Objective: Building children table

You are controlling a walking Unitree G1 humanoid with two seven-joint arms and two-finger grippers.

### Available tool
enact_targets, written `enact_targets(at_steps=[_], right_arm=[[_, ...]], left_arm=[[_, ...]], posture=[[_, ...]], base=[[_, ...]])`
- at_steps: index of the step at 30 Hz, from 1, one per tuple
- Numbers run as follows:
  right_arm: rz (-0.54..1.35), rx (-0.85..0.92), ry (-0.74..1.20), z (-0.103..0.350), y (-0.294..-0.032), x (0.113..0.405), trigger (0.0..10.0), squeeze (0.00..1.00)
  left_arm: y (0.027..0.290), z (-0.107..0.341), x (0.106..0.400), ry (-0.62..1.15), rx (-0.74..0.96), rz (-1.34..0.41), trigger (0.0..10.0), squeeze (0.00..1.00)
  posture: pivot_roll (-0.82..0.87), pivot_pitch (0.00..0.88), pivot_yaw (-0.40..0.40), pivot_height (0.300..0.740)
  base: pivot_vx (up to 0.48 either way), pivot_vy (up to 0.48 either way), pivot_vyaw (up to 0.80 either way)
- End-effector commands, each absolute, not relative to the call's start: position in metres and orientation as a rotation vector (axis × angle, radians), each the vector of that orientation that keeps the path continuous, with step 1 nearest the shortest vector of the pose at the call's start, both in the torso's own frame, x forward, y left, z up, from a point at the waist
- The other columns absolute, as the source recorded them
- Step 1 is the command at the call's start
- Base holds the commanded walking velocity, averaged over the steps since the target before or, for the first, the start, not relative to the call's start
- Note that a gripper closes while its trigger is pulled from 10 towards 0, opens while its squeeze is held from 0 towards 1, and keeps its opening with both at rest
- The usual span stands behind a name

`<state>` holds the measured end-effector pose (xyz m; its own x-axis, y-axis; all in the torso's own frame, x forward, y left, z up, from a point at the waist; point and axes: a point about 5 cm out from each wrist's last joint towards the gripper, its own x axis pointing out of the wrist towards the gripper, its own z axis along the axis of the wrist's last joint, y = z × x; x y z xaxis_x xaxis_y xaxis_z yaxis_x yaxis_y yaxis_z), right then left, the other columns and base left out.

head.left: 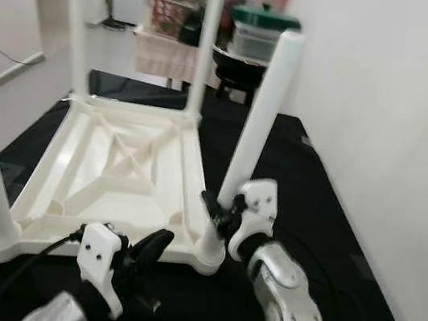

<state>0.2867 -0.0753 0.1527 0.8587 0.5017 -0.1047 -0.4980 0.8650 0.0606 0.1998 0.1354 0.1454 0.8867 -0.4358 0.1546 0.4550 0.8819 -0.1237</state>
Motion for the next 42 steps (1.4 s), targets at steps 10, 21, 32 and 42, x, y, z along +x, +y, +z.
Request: enact_targets(at_steps=[10, 21, 32, 42], right_arm=[[0.538, 0.128, 0.274, 0.13, -0.054, 0.284, 10.0, 0.0], [0.864, 0.023, 0.168, 0.149, -0.069, 0.299, 10.0, 0.0], [0.955, -0.15, 0.182, 0.15, -0.114, 0.296, 10.0, 0.0], [0.864, -0.093, 0.15, 0.146, -0.12, 0.299, 10.0, 0.0]], left_arm=[[0.133, 0.143, 0.203, -0.112, -0.145, -0.462, 10.0, 0.0], [0.132, 0.143, 0.207, -0.11, -0.152, -0.473, 10.0, 0.0], [0.144, 0.146, 0.204, -0.104, -0.139, -0.367, 10.0, 0.0], [0.191, 0.164, 0.207, -0.15, -0.103, -0.077, 10.0, 0.0]], posture=[[0.04, 0.0, -0.106, 0.74], [0.05, 0.0, -0.112, 0.74], [0.04, 0.0, -0.084, 0.74], [0.05, 0.0, -0.064, 0.74]], base=[[0.0, 0.0, 0.0], [0.0, 0.0, 0.0], [0.0, 0.0, 0.0], [0.0, 0.0, 0.0]])
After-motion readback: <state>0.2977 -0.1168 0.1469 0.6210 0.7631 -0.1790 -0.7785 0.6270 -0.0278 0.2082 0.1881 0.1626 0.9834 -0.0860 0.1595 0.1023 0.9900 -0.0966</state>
